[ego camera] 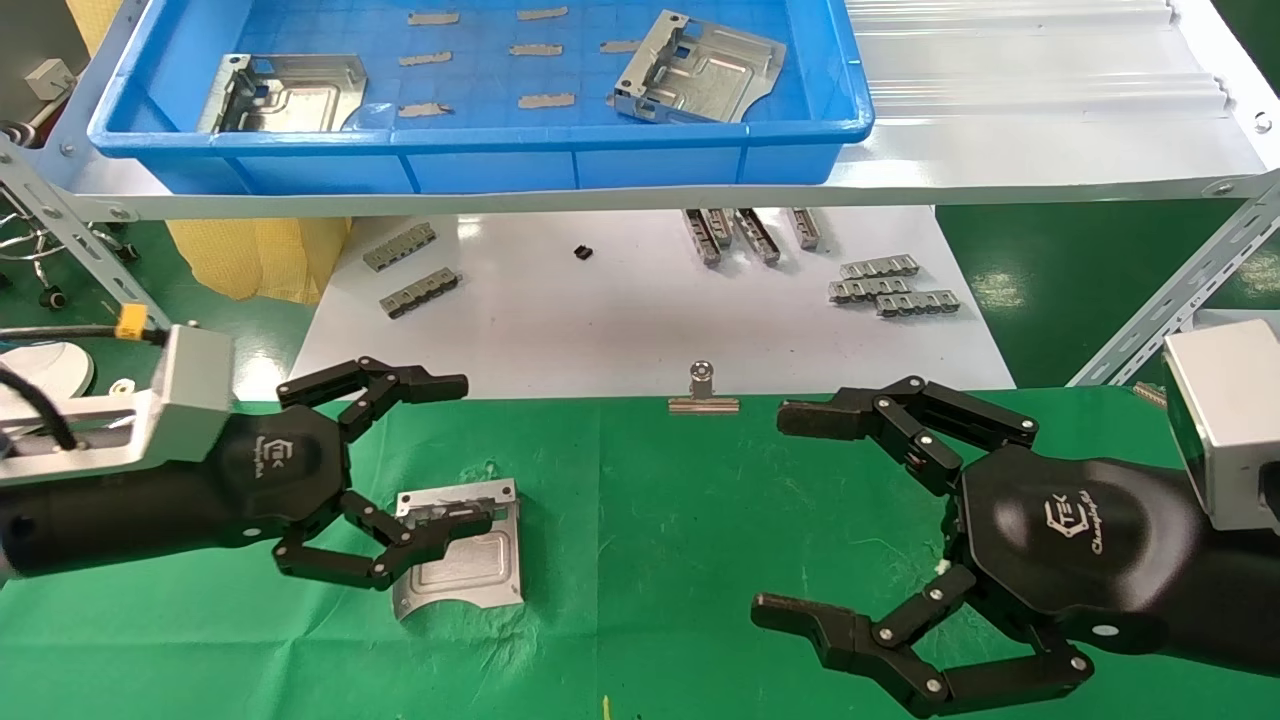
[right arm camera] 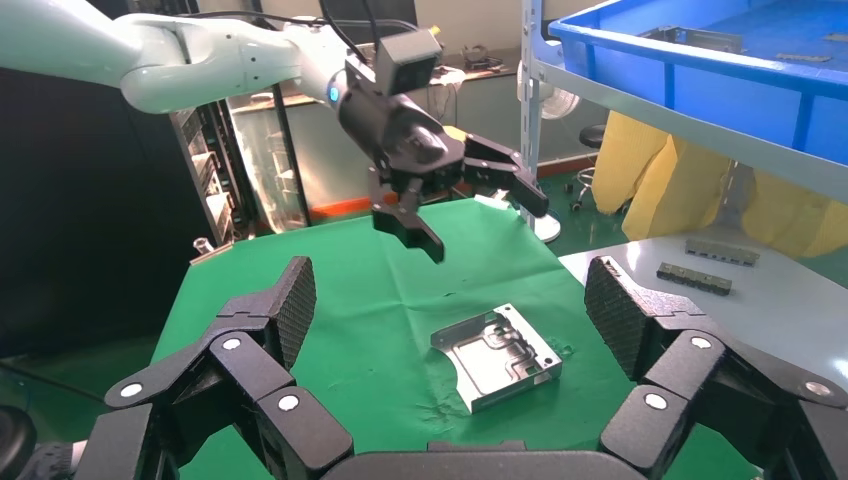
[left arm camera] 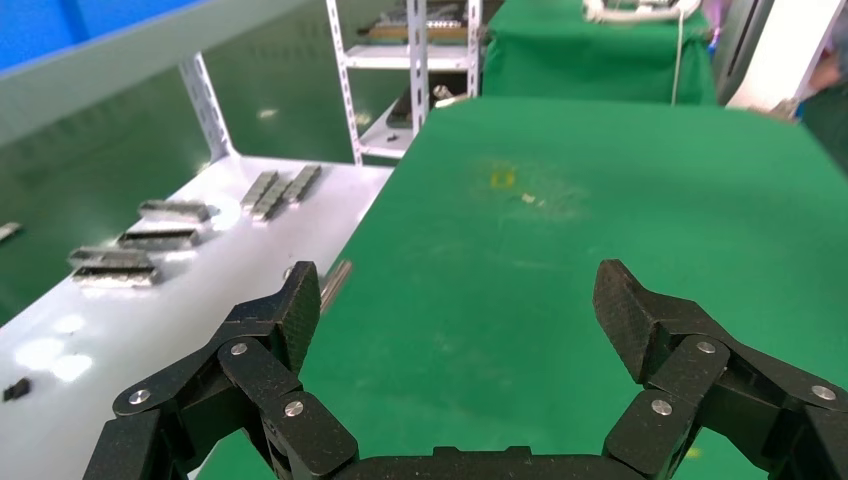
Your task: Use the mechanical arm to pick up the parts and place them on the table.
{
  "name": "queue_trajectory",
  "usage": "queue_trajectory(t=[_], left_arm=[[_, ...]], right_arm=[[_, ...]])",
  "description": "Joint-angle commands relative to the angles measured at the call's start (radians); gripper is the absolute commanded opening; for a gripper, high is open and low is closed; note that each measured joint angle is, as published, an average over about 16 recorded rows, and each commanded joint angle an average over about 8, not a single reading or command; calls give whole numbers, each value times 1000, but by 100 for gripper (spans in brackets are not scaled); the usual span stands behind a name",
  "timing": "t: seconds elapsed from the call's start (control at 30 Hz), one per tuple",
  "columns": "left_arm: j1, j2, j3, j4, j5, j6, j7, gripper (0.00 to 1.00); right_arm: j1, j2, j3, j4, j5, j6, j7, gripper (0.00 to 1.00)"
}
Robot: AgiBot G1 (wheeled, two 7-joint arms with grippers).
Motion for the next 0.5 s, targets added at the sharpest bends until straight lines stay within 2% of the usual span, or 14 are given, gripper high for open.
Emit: queue_trajectory(t=[0.03, 0.5], left_arm=[[20, -13, -15, -41, -15, -4, -26, 100], [158, -101, -121, -324, -117, -30, -209, 100]], right_arm=[[0, 0, 0, 0, 0, 0, 0, 100], [0, 0, 0, 0, 0, 0, 0, 100]])
